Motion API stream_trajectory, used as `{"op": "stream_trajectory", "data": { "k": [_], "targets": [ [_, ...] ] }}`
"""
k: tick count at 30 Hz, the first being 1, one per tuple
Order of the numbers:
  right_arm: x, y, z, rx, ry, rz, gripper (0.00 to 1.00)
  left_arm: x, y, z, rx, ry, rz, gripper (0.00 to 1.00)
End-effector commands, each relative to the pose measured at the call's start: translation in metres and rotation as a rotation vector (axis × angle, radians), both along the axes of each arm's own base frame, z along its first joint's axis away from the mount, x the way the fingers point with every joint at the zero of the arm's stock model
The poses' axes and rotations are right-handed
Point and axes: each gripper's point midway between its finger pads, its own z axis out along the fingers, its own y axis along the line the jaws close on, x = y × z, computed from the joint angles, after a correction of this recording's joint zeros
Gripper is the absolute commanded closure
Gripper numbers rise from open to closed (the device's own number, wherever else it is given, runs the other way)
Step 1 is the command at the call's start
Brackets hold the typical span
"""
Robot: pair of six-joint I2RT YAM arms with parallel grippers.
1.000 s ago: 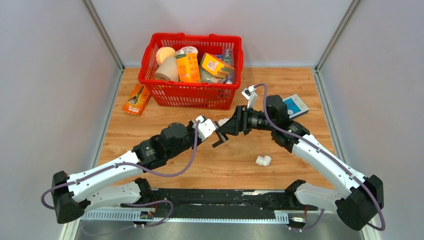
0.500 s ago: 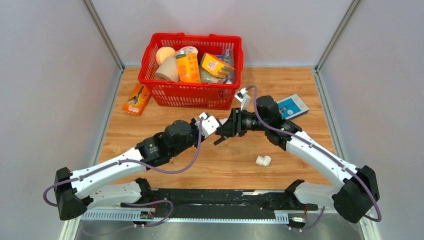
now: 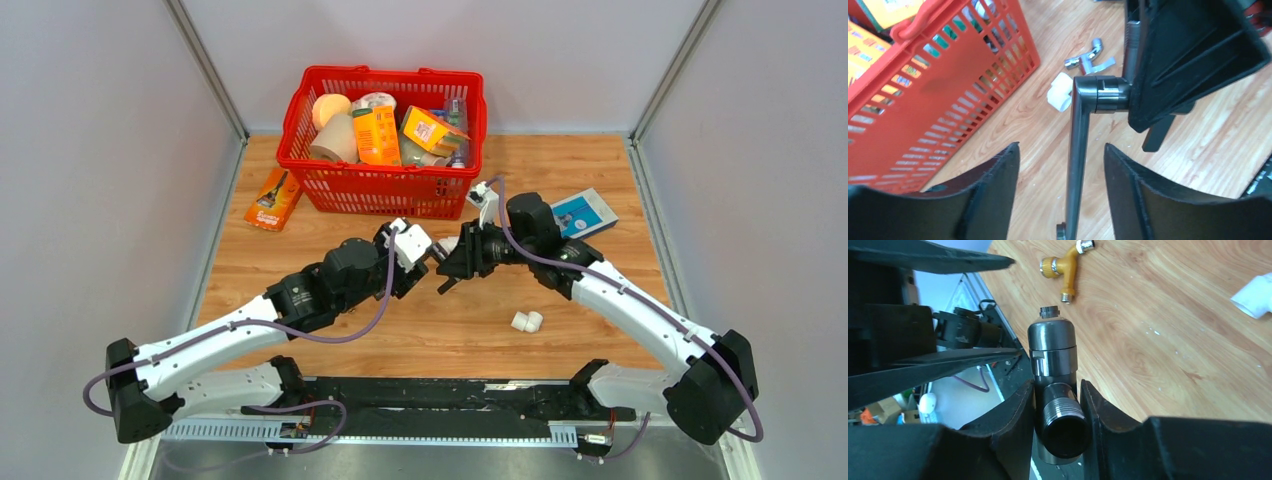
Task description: Install the water faucets
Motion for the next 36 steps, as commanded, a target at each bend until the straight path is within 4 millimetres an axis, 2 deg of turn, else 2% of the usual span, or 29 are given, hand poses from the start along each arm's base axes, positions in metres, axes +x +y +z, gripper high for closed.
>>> {"op": "stream_trajectory", "data": {
  "k": [1,6,11,16,20,28,33,36],
  "targets": [
    [0.009,0.001,0.038,0.022,-0.169,0.028,1.0,-0.008,-0.006,0.039,-0.141,0.023,-0.087,0.28],
    [0.001,0.002,0.057,0.043,-0.273,0.11,1.0,-0.015,-0.007,0.043,-0.166,0.087,-0.265,0.2],
    [-0.005,0.002,0.075,0.06,-0.398,0.174,1.0,-0.038,-0.016,0.045,-0.118,0.156,-0.489,0.17],
    [-0.007,0.001,0.092,0.067,-0.525,0.213,1.0,-0.034,-0.02,0.05,-0.068,0.149,-0.571,0.17],
    [-0.01,0.0,0.108,0.085,-0.592,0.234,1.0,-0.027,-0.019,0.044,-0.057,0.152,-0.588,0.17],
    [-0.024,0.004,0.111,0.112,-0.656,0.331,1.0,-0.024,-0.018,0.041,-0.09,0.136,-0.621,0.23],
    [-0.039,0.012,0.108,0.129,-0.694,0.417,1.0,-0.04,-0.025,0.035,-0.147,0.196,-0.711,0.27],
    [-0.04,0.016,0.105,0.121,-0.713,0.433,1.0,-0.049,-0.032,0.034,-0.192,0.25,-0.768,0.32]
  ]
}}
